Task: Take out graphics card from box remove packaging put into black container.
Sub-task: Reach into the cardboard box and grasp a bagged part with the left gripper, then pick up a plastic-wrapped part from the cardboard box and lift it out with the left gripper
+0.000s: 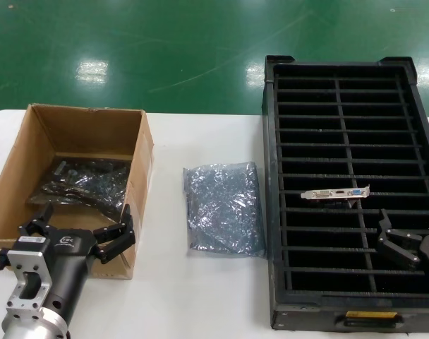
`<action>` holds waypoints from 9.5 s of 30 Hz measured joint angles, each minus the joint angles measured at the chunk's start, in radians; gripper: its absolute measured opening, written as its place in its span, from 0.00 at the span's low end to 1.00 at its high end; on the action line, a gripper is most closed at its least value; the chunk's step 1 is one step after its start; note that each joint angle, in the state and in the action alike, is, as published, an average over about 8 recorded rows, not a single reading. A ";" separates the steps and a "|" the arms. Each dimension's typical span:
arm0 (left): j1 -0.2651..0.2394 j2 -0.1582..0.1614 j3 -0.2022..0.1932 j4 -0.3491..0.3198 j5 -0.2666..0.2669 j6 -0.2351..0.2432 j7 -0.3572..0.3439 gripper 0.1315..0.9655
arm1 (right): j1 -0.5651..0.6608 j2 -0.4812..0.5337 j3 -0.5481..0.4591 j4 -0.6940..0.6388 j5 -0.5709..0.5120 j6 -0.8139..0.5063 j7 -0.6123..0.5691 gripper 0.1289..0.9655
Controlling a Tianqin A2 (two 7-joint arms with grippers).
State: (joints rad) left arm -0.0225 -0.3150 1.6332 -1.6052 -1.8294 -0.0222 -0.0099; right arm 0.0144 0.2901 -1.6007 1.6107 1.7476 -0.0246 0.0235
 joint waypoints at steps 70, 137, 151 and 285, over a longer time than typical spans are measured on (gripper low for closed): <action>-0.710 -0.120 -0.145 0.735 0.189 0.560 0.924 1.00 | 0.000 0.000 0.000 0.000 0.000 0.000 0.000 1.00; -1.178 -0.082 0.071 1.598 0.126 0.534 1.909 1.00 | 0.000 0.000 0.000 0.000 0.000 0.000 0.000 1.00; -1.172 -0.083 0.119 1.600 0.155 0.568 1.842 1.00 | 0.000 0.000 0.000 0.000 0.000 0.000 0.000 1.00; -1.178 -0.225 -0.164 1.593 -0.160 0.914 1.858 0.01 | 0.000 0.000 0.000 0.000 0.000 0.000 0.000 1.00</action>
State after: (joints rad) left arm -1.2005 -0.5404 1.4693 -0.0118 -1.9897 0.8915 1.8484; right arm 0.0144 0.2902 -1.6007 1.6107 1.7474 -0.0246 0.0237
